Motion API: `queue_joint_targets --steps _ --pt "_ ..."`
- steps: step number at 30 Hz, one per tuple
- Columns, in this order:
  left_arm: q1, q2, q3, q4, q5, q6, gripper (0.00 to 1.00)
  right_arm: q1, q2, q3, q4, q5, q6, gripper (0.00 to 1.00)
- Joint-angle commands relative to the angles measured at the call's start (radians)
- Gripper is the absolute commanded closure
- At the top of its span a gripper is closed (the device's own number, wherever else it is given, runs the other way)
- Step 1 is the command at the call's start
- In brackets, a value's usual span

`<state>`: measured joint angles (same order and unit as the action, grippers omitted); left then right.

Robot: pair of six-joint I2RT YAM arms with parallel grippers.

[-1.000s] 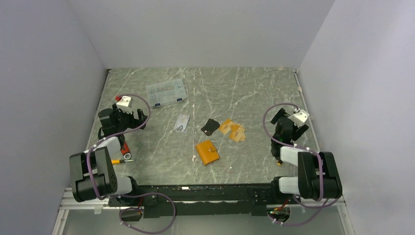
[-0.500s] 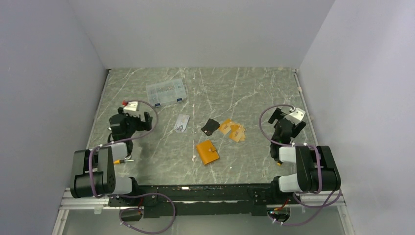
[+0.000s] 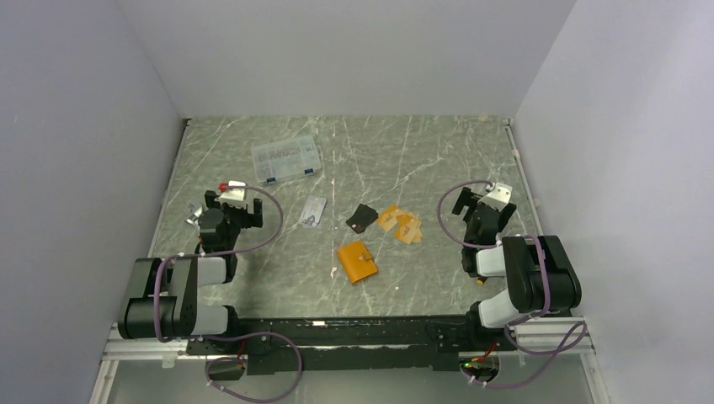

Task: Put the credit cards into the card holder
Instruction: Reset both arms

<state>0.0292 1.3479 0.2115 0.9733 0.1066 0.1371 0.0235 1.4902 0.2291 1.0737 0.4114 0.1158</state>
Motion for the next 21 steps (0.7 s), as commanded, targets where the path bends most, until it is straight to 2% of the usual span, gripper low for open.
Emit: queue_joint_targets --steps 1,3,5,12,21 --pt "0.008 -0.011 0.000 0.091 -0.008 0.001 0.01 -0.003 -0.018 0.018 0.019 -0.016 0.003 0.00" --pt "0.007 -0.024 -0.026 0.120 0.019 0.017 0.01 -0.001 -0.012 0.005 0.065 -0.015 -0.013 0.00" --pt "0.007 -0.022 -0.028 0.131 0.036 0.022 0.01 0.001 -0.024 0.007 0.042 -0.014 -0.007 0.00" --pt "0.008 -0.013 -0.008 0.109 -0.002 0.001 0.01 0.033 -0.023 -0.025 0.112 0.000 -0.044 0.00" --pt "0.017 -0.009 0.005 0.087 0.010 -0.002 0.01 0.033 -0.011 0.013 0.049 0.015 -0.030 0.00"
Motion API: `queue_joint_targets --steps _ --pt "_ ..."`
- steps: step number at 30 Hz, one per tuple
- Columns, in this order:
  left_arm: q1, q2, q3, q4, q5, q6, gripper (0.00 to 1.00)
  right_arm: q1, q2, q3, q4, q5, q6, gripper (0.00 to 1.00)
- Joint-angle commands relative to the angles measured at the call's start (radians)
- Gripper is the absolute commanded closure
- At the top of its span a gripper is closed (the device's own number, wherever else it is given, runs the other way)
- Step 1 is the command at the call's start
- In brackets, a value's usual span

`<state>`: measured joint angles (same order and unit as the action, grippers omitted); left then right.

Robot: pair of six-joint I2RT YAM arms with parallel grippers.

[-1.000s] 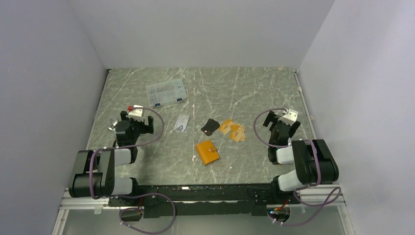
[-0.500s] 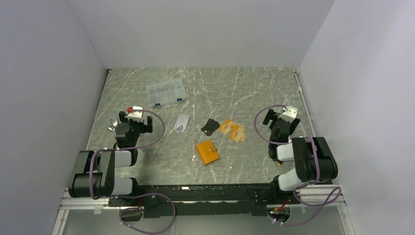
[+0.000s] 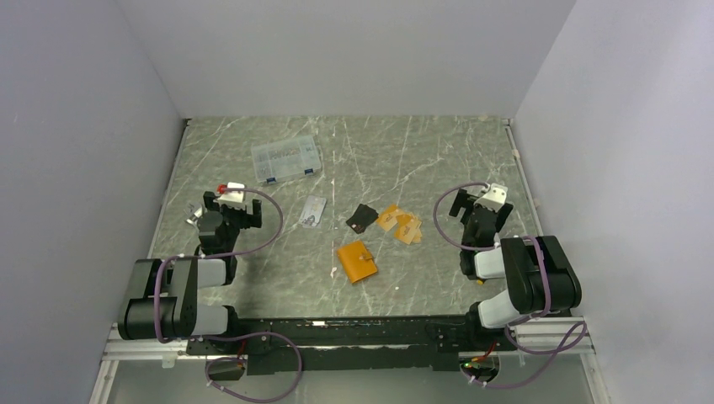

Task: Put the credit cards into the card holder
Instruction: Reset both arms

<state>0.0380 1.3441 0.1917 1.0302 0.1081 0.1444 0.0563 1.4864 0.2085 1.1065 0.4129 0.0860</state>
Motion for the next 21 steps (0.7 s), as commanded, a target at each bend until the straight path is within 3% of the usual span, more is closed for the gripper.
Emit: queue_joint_targets --steps 1,21 --pt "0.007 -0.005 0.025 0.029 0.008 -0.009 0.01 0.000 -0.007 0.033 0.017 0.012 0.001 0.00" --pt "0.036 -0.005 0.031 0.019 0.042 -0.033 0.01 -0.008 -0.011 0.031 0.015 0.006 0.004 0.00"
